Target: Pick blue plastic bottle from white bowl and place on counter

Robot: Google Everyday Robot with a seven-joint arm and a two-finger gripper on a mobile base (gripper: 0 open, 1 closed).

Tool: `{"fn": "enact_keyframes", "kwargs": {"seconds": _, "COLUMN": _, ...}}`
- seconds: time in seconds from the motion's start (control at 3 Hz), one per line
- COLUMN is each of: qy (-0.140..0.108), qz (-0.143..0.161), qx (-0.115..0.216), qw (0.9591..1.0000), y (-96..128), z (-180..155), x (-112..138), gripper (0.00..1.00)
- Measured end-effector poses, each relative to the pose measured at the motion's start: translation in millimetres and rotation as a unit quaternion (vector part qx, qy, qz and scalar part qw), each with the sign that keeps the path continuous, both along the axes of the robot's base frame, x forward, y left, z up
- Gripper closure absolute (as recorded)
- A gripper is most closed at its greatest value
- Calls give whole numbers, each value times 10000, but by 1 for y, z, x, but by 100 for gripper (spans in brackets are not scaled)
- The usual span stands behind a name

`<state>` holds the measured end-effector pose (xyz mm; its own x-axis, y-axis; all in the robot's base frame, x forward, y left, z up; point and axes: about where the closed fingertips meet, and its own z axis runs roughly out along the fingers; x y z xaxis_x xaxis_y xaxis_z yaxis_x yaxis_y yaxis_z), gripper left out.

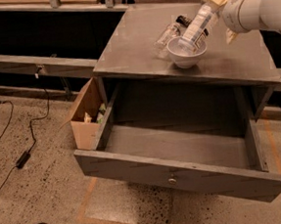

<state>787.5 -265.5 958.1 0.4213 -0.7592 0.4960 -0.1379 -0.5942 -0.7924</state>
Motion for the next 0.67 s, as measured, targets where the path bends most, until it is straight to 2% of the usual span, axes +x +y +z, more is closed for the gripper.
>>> {"fn": "enact_keyframes", "kwargs": {"seconds": 0.33, "qy": 81, "qz": 154, "qx": 27, "qw": 9998, "y": 10, "z": -11, "x": 3, "gripper": 18}}
{"fn": "enact_keyframes", "kwargs": {"seconds": 0.67, "qy": 167, "qz": 300, "qx": 17, "qw": 9994, "y": 19, "z": -21, "x": 4, "gripper": 41}}
